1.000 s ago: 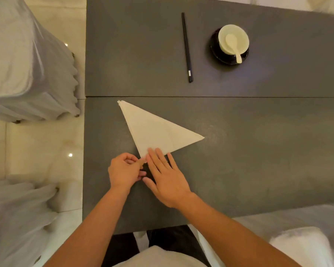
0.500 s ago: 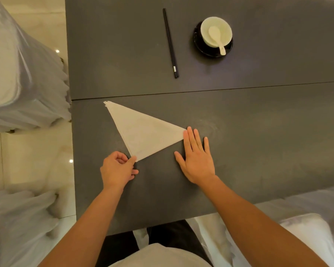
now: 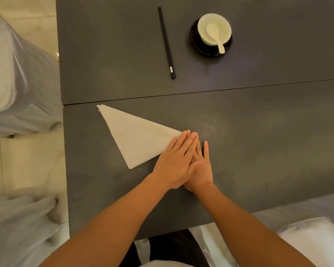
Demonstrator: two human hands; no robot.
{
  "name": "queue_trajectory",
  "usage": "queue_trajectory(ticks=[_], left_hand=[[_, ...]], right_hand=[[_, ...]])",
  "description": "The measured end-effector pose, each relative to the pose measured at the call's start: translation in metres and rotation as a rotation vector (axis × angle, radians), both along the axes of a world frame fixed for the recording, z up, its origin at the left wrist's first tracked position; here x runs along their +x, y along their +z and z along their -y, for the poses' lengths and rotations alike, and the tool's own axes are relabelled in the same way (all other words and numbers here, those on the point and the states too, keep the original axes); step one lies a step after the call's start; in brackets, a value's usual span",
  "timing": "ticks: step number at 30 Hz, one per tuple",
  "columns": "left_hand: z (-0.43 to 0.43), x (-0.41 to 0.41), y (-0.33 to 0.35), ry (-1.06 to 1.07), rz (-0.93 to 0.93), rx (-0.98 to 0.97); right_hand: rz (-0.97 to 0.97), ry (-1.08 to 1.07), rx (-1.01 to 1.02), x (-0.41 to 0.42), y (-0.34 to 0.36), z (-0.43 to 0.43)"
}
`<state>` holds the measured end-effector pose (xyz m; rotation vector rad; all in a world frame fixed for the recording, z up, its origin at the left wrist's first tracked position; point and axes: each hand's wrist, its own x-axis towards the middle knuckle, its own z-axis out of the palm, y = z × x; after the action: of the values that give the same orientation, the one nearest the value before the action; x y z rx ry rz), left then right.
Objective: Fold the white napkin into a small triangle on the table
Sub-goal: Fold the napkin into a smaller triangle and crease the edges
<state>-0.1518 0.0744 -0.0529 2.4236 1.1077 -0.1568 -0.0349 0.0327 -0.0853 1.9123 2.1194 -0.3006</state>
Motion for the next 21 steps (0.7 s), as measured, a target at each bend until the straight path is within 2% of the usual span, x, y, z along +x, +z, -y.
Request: queue_trajectory(ticks=[7,16,21], left_hand=[[-0.016,-0.029,-0.016,0.097,-0.077,0.049],[-0.062,-0.125,-0.019,0.128,-0.198,0.156],[-0.082,-0.151,-0.021,0.172,-0.18,0.17]], right_hand=[[-0.15,-0.123,0.041,-0.002,0.003,-0.001],[-0.119,-0.108,0.06,-0.002,0.002,-0.003],[-0.112,-0.108,0.052,-0.003,0.002,-0.003]])
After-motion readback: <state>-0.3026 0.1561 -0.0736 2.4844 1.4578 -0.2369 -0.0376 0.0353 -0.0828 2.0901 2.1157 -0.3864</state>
